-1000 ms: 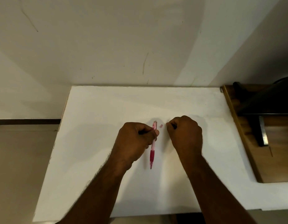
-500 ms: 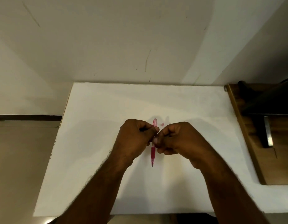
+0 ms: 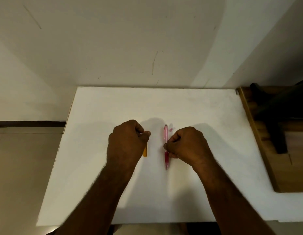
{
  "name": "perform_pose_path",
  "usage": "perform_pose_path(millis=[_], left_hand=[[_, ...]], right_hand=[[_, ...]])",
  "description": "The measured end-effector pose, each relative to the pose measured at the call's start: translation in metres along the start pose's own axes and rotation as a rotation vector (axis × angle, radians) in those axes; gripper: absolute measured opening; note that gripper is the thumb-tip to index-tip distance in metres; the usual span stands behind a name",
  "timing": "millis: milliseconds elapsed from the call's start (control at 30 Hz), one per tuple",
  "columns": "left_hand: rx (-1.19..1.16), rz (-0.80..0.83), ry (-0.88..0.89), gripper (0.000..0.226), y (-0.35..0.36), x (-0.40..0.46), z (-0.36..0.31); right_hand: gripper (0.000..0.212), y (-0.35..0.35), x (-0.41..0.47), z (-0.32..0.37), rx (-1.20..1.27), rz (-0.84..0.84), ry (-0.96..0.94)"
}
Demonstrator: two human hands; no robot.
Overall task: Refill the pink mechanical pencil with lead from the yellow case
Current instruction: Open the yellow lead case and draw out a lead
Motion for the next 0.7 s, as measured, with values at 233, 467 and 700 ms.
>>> perform_pose_path(millis=[233,467,700], left_hand=[[0.210,0.085,-0.032,0.037,0.010,0.004,0.010],[0.250,0.112,-0.040,0.027,0.014,0.002,0.009],[0.205,0.152,0.002,0.019,0.005,0.002,0.004]], right_hand=[[0.017,0.005,0.002,0.001,-0.099,-0.017,0.019],[0.023,0.001,0.000,0.001,-0.156,-0.044,-0.009],[0.022,-0.004,0.002,0.008,0.160,-0.171,-0.109]])
Point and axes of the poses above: each hand's wrist, its own x-axis towards the middle knuckle, its own y-axis out of the palm, z = x × y, the point moved 2 cm from there along x, towards the middle knuckle, and after that the axes turned 4 degrees about z, right-handed, at the moved point
